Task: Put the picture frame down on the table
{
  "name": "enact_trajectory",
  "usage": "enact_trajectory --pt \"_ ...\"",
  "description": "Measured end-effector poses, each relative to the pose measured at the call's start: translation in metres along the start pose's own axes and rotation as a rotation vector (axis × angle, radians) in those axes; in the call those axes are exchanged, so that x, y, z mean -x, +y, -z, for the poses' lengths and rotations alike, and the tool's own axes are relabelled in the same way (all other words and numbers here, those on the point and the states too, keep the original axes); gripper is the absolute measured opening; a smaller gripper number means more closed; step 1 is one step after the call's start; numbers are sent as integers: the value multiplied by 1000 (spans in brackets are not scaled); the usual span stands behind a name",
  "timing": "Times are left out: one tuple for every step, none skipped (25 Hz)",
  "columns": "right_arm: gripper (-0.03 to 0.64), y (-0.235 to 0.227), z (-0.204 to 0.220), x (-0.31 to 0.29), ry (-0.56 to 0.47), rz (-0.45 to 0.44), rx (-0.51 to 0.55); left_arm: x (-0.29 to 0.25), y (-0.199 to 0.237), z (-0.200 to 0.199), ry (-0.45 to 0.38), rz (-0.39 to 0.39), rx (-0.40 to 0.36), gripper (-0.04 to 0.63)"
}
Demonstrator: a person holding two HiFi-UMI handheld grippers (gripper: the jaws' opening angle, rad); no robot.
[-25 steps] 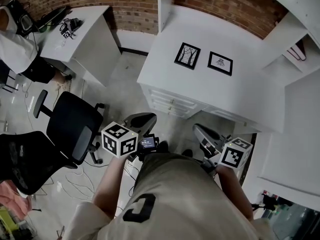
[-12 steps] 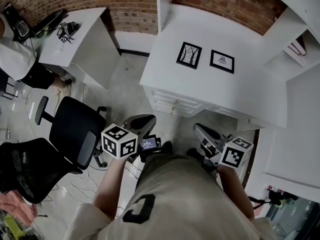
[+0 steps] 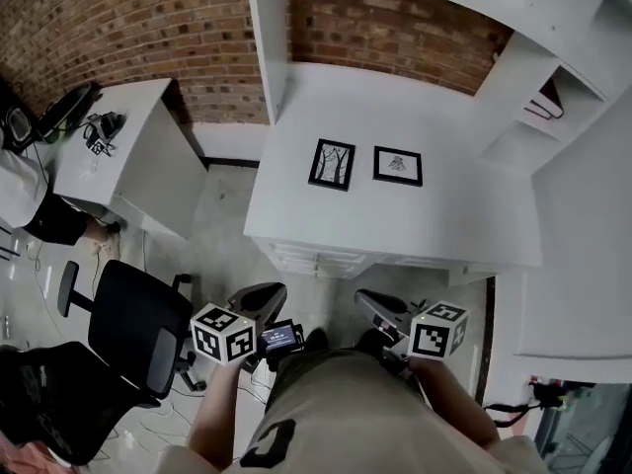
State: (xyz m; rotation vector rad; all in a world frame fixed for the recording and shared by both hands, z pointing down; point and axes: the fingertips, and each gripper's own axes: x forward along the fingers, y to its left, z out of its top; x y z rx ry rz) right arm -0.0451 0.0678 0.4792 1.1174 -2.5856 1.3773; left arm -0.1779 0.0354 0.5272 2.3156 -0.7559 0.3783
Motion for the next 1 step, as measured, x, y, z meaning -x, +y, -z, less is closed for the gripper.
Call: enact_trajectory --pt "8 -3 0 2 9 0 -9 -3 -2 1 9 -2 9 15"
